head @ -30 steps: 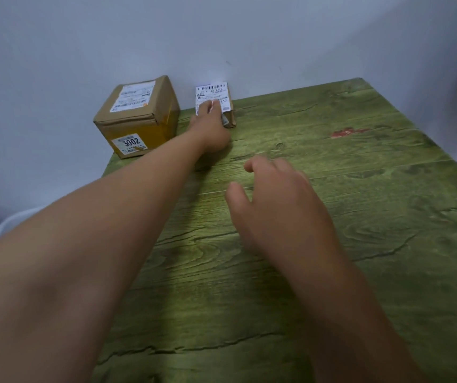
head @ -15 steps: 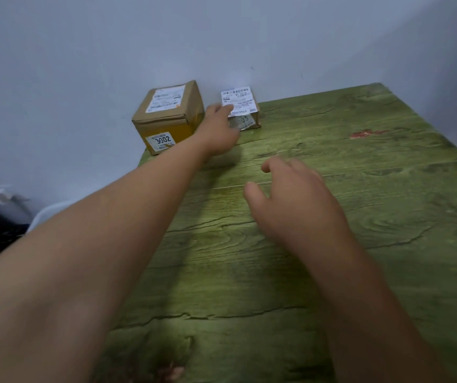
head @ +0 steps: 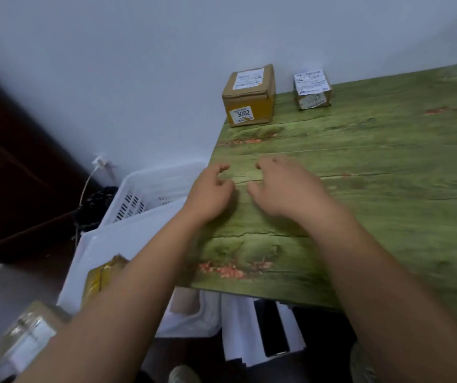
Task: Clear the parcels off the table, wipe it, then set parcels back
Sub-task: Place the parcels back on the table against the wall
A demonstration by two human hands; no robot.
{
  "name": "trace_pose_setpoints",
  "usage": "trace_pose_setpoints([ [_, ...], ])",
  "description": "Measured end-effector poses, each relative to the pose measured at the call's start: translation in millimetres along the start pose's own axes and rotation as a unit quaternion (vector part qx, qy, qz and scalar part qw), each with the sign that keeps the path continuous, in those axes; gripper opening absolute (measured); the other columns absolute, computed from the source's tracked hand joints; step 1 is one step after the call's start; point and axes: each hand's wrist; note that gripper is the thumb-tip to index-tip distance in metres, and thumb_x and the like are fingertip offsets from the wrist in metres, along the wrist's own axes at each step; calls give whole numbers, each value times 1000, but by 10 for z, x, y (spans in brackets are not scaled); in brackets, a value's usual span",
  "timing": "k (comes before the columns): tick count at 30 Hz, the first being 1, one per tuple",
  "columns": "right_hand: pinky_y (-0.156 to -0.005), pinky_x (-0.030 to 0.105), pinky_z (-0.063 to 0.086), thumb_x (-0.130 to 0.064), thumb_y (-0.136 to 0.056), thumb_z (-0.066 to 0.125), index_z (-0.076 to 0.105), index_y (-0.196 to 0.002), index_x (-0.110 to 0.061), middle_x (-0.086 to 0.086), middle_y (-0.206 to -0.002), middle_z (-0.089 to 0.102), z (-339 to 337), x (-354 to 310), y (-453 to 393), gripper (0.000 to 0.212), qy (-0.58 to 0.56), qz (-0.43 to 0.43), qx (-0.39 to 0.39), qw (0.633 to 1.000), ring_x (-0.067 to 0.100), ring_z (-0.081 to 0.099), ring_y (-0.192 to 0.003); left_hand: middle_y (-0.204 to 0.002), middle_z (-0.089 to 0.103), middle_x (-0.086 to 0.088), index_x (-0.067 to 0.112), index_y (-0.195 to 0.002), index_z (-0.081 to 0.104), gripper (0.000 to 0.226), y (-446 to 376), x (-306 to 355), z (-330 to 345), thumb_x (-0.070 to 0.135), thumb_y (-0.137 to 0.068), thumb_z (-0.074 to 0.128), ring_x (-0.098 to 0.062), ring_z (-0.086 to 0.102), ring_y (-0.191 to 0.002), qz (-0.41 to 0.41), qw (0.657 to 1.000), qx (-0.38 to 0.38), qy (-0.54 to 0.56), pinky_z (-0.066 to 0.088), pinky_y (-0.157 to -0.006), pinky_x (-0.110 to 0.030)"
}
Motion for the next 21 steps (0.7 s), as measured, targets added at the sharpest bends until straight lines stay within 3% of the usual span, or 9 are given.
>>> trace_pose_setpoints([
  [4,-105,48,42,-47,-97,42,33,-148,-21,9,-150,38,256,-157,153,58,58,-27,-67,996,34,40,-134,-126,60,7,23,-125,64,32,533,-525,-296,17,-95,53,-11,55,-115,-42,999,30,-4,39,-99,-22],
  [7,-113,51,31,-53,-97,40,30,-149,-23,6,-156,30,452,-293,245,61,108,-57,-96,988,34,28,-142,-122,66,8,29,-121,67,28,813,-816,-419,21,-95,59,-10,65,-104,-74,991,7,108,52,-96,-36],
  [9,-116,52,21,-57,-97,36,29,-150,-25,5,-160,23,573,-410,281,61,127,-81,-105,983,33,21,-146,-115,68,10,28,-116,70,22,948,-951,-502,26,-95,61,-7,68,-97,-88,984,8,154,53,-93,-35],
  [11,-118,54,16,-59,-98,33,28,-150,-27,3,-163,16,689,-544,297,62,133,-109,-106,979,31,14,-149,-108,68,15,31,-110,69,17,1024,-1097,-599,31,-96,60,-5,68,-90,-89,987,27,133,52,-89,-31],
  [14,-120,54,11,-61,-98,30,24,-152,-28,1,-165,8,873,-770,297,64,134,-142,-117,974,29,4,-151,-105,65,17,31,-116,68,25,1097,-1353,-799,41,-95,59,0,62,-88,-88,994,60,11,46,-79,-23],
  [16,-120,54,7,-60,-99,28,24,-152,-28,1,-165,6,973,-907,289,62,137,-155,-124,971,31,0,-151,-112,64,12,28,-123,64,32,1116,-1536,-942,42,-95,57,-5,60,-97,-112,990,68,-45,44,-78,-22],
  [21,-117,61,-3,-60,-99,28,27,-152,-29,-1,-164,10,1177,-1223,250,61,170,-158,-159,960,38,-8,-150,-147,44,-8,24,-145,43,60,1086,-2058,-1225,46,-91,58,-31,44,-131,-224,968,59,-95,39,-106,-45],
])
Point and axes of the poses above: each hand's wrist, its own y-axis away from the middle knuckle, its own z-axis out of the palm, x = y × z
